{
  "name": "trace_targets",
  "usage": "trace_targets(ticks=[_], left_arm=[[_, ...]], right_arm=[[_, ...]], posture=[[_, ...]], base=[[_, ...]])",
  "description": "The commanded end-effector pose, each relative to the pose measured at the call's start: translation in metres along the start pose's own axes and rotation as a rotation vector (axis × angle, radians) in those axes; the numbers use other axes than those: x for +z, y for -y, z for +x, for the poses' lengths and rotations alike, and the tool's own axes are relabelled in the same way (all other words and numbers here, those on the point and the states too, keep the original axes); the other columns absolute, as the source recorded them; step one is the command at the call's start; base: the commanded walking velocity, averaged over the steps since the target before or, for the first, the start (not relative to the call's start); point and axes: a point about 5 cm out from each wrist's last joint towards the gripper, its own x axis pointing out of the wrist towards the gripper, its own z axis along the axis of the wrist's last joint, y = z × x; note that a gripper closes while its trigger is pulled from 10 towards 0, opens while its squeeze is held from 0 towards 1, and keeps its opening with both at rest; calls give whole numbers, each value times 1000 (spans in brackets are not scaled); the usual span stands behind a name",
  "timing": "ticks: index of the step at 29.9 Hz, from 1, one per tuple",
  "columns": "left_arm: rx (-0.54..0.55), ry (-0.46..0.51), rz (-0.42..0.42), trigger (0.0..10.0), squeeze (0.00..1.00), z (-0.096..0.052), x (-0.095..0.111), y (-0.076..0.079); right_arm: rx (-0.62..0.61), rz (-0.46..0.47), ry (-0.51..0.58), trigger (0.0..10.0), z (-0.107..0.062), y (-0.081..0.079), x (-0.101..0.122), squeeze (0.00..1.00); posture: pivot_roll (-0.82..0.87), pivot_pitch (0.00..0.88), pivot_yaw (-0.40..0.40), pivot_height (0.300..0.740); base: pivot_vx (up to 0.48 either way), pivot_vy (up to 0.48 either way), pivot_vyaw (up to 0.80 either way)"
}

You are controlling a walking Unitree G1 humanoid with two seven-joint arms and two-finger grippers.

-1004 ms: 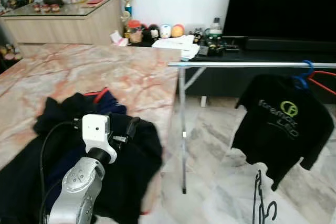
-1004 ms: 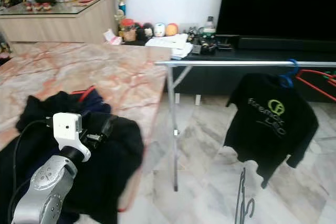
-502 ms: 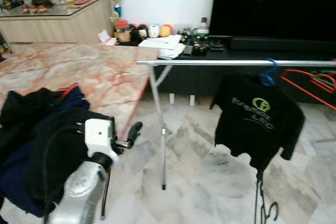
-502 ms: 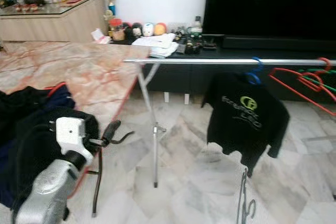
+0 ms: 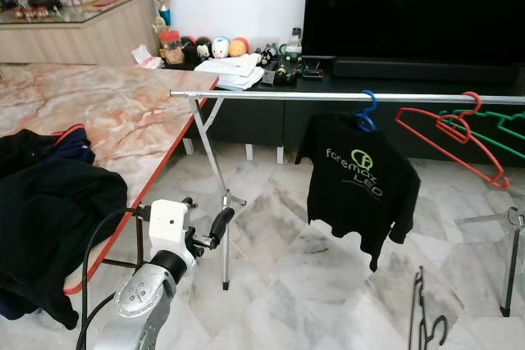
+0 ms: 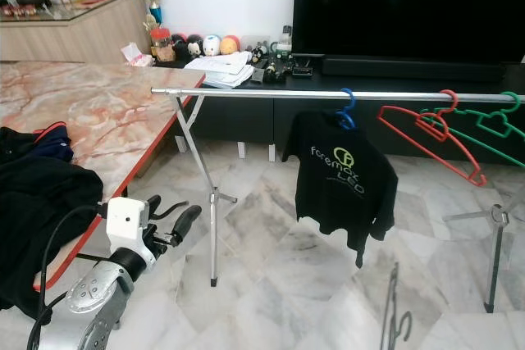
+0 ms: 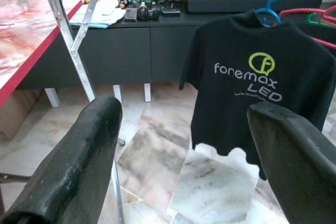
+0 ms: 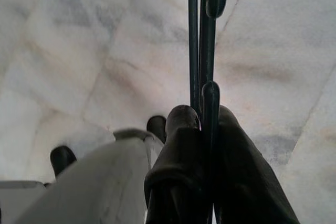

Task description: Hang hanger

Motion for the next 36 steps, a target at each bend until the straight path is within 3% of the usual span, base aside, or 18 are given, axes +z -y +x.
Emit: trace_targets(ticks=[1,10,13,16,17,19,21,22,23,26,30,32,34,36], left_arm=[[16,-23,26,10000,0,-2,-5,-4],[-18,-103,76,10000,0,-3,-21,-4],[-74,-166,188,10000,0,-4,-31,-5],[-164,-210,279,10000,0,-4,-35,-4],[-233,-230,328,10000,0,-4,-37,-2],[-291,-250,366,10000,0,-5,-39,0],[-396,-276,433,10000,0,-5,-41,3],[-430,-283,454,10000,0,-4,-41,5],[-487,-295,484,10000,0,-4,-41,7],[-640,-322,550,10000,0,-2,-38,15],[-742,-333,585,10000,0,0,-35,21],[-877,-373,580,10000,0,-1,-35,30],[-965,-402,591,10000,0,-1,-36,35],[-990,-404,596,10000,0,0,-36,37]], right_arm=[[6,22,-12,10000,-1,-4,-5,0],[19,-15,2,10000,-1,-5,-2,0],[65,-63,37,10000,0,-7,3,0],[172,-314,76,10000,0,-13,12,0],[243,-449,90,10000,0,-19,16,0],[293,-554,96,10000,0,-23,19,0],[344,-790,113,10000,0,-29,22,0],[359,-861,117,10000,0,-30,23,0],[418,-921,163,10000,2,-36,55,0],[610,-1023,207,10000,-3,-44,113,0],[741,-1114,179,10000,-8,-47,119,0],[817,-1256,135,10000,-13,-43,123,0],[840,-1329,111,10000,-14,-39,126,0],[858,-1335,99,10000,-15,-38,127,0]], posture=[[103,0,54,740],[102,0,54,740],[92,0,56,740],[85,0,53,740],[86,0,47,740],[86,0,46,740],[89,0,41,740],[89,0,41,740],[90,0,39,740],[80,0,40,740],[67,0,41,740],[58,0,36,740],[56,0,32,740],[56,0,32,740]], base=[[0,0,-800],[0,0,-800],[0,0,0],[0,0,0],[0,0,0],[0,0,0],[0,0,0],[0,0,0],[0,0,0],[0,0,0],[0,0,0],[0,0,0],[0,0,0],[0,0,0]])
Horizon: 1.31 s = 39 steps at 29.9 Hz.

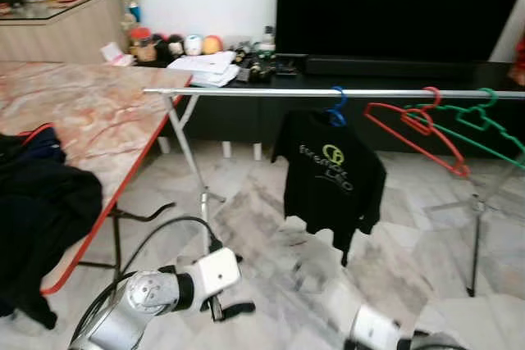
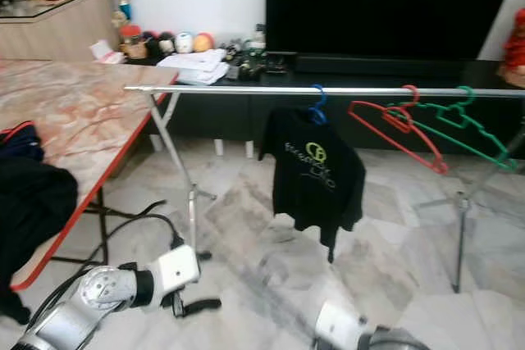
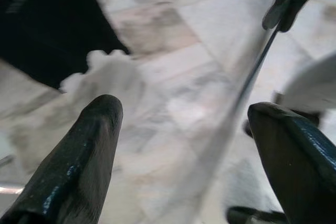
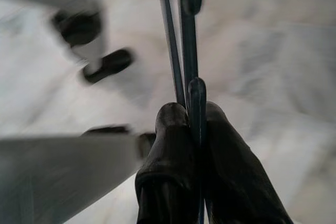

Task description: Hang hanger

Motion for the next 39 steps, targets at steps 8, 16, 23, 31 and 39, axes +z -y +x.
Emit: trace_targets(ticks=[8,16,23,31,39], left_arm=[[-143,31,27,10000,0,12,19,-6],[-252,-20,3,10000,0,17,13,2],[-298,-33,6,10000,0,24,15,5],[-286,-18,-3,10000,0,39,18,9],[-317,-27,-3,6824,0,44,19,15]], right_arm=[[78,-63,-61,10000,-15,4,-9,0],[75,-121,-22,10000,-12,8,3,0],[53,-155,17,10000,-14,14,14,0],[64,-178,53,10000,-15,17,23,0],[55,-182,62,10000,-17,21,25,0]], posture=[[43,0,24,740],[28,0,34,740],[25,0,42,740],[14,0,50,740],[9,0,49,740]], base=[[0,0,0],[0,0,0],[0,0,0],[0,0,0],[0,0,0]])
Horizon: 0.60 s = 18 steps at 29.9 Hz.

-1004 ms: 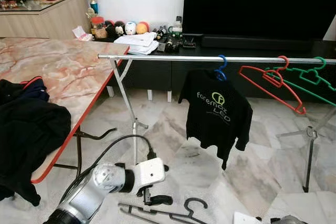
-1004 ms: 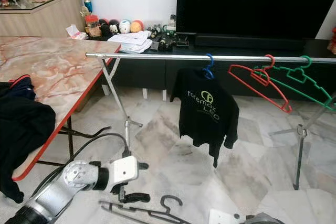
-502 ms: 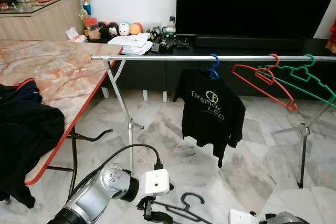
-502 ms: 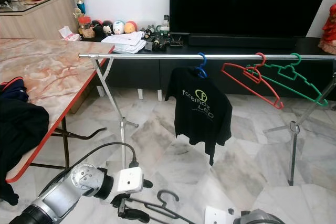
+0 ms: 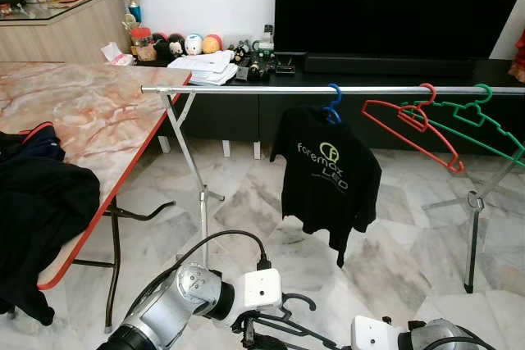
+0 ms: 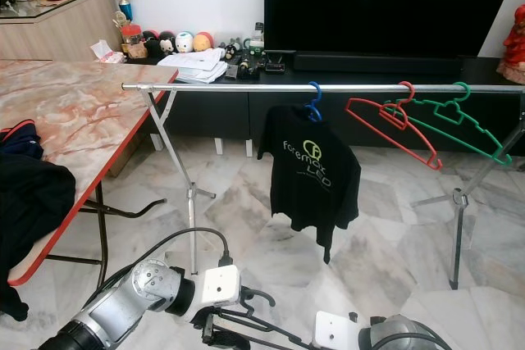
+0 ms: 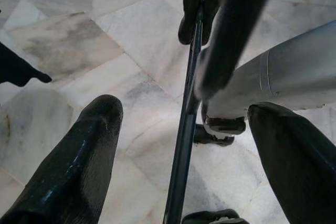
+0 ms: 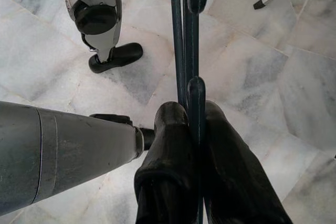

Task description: Hang hanger

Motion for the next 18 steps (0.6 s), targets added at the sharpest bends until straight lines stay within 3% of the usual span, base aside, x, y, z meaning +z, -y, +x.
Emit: trace_targets(ticks=[1,2,3,18], left_arm=[[-21,-39,15,4745,0,1,-2,1],[-20,-45,18,627,0,1,-2,0],[-16,-44,14,0,0,1,-2,0],[-13,-79,28,0,0,0,-6,-2]], right_arm=[[-13,-19,23,10000,-3,6,6,0],[-20,-21,26,10000,-4,7,7,0],[-22,-22,28,10000,-5,8,7,0],[-37,-17,37,10000,-7,13,10,0]], posture=[[9,0,49,740],[9,0,49,740],[9,0,49,740],[11,0,47,740]], base=[[0,0,0],[0,0,0],[0,0,0],[0,0,0]])
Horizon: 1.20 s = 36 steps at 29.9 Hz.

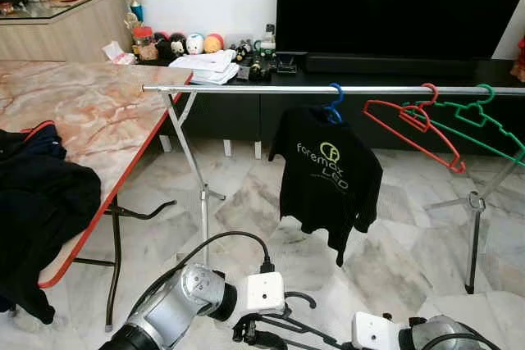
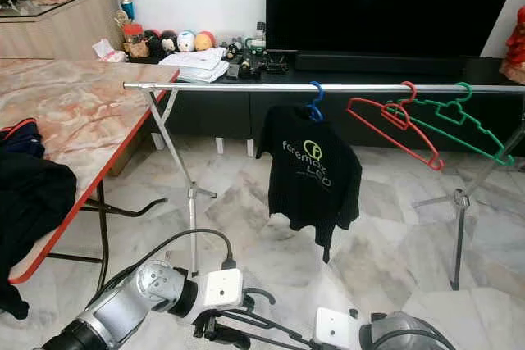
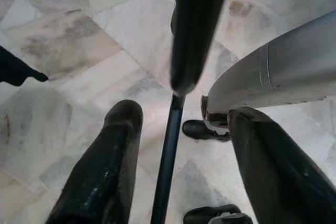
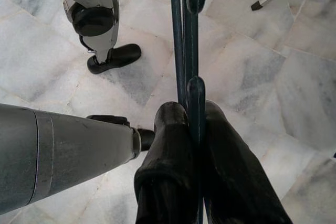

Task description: Hang hanger

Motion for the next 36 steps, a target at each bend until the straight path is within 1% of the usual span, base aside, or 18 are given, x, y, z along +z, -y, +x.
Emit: trace_targets(ticks=[1,6,9,12,19,21,23,25,27,32,36], left_arm=[[-5,-36,6,0,0,-1,-4,-2],[18,-53,4,0,0,-4,-7,-5],[62,-55,-19,0,0,-10,-9,-10],[72,-59,-20,0,0,-12,-10,-12],[103,-20,-46,0,0,-17,-8,-18],[116,-14,-60,0,0,-23,-9,-21],[119,-12,-64,0,0,-24,-9,-21],[122,-17,-68,0,0,-30,-12,-23],[115,-31,-67,0,0,-33,-15,-22],[107,-41,-68,0,0,-35,-17,-20],[97,-30,-85,0,0,-33,-18,-17]], right_arm=[[-30,-22,32,10000,-4,9,9,0],[-33,-21,33,10000,-5,10,9,0],[-32,-18,36,10000,-5,10,9,0],[-32,-16,38,10000,-6,11,9,0],[-33,-15,37,10000,-7,12,9,0],[-30,-14,37,10000,-7,12,9,0],[-29,-13,37,10000,-7,12,9,0],[-26,-9,37,10000,-6,11,8,0],[-23,-5,35,10000,-6,10,7,0],[-22,6,33,10000,-6,9,6,0],[-14,38,48,10000,-4,6,5,0]], posture=[[11,0,47,740],[9,0,48,740],[9,0,46,740],[11,0,43,740],[12,0,41,740],[12,0,41,740],[12,0,40,740],[12,0,42,740],[10,0,44,740],[11,0,43,740],[11,0,41,740]], base=[[0,0,0],[0,0,0],[0,0,0],[0,0,0],[0,0,0],[0,0,0],[0,0,0],[0,0,0],[0,0,0],[0,0,0],[0,0,0]])
